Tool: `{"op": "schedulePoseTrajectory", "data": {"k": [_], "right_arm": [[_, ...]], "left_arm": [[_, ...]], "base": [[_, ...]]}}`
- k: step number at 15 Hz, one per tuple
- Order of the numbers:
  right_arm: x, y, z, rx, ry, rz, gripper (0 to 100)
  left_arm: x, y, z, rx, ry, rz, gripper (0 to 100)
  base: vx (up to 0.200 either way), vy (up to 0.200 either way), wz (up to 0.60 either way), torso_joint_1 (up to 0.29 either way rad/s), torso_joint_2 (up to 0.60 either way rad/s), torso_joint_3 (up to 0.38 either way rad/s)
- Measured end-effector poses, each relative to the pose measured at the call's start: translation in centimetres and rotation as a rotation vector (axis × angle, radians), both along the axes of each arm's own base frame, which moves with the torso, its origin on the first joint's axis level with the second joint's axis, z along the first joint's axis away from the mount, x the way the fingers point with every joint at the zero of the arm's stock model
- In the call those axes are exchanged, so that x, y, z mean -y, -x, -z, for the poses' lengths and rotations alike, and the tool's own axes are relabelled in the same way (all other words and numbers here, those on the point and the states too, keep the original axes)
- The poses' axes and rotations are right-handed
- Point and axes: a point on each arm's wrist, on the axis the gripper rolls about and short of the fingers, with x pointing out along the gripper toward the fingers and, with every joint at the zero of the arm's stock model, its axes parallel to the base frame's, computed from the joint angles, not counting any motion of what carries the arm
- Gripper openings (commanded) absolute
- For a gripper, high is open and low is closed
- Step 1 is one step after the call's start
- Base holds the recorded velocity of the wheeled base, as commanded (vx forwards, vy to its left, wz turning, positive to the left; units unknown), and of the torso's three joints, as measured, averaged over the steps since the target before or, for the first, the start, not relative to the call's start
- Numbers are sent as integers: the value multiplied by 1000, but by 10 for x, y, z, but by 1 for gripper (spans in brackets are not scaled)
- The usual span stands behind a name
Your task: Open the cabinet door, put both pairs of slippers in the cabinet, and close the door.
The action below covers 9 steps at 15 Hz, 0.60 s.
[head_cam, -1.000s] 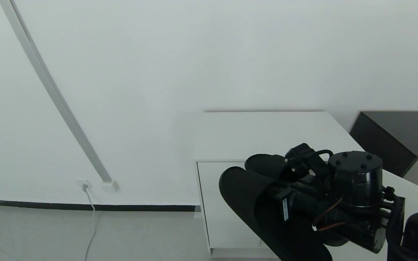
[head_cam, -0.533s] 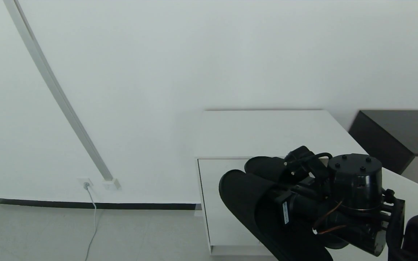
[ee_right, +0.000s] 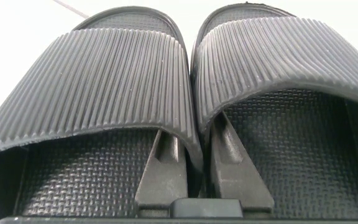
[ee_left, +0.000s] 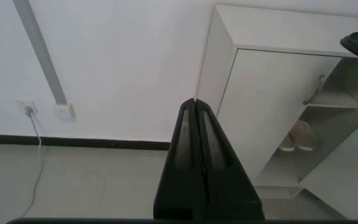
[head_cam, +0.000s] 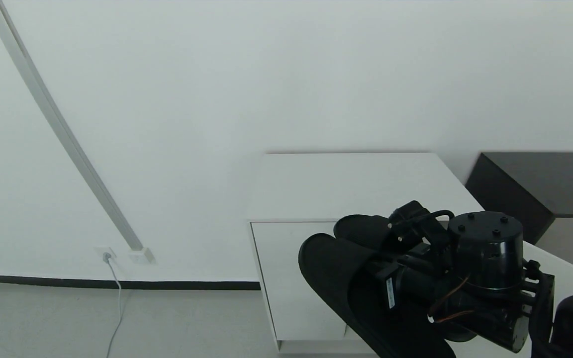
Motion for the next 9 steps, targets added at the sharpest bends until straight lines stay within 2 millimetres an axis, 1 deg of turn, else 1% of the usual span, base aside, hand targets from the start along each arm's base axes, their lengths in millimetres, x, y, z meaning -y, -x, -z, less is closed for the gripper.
{"op": "schedulePoseTrajectory", "data": {"k": [9], "right_arm": [[0,-1,-2,14,-17,4,0]], "left_arm": [[0,0,0,1,0,2,0]], "base": [[0,-200,0,1,3,1]]}}
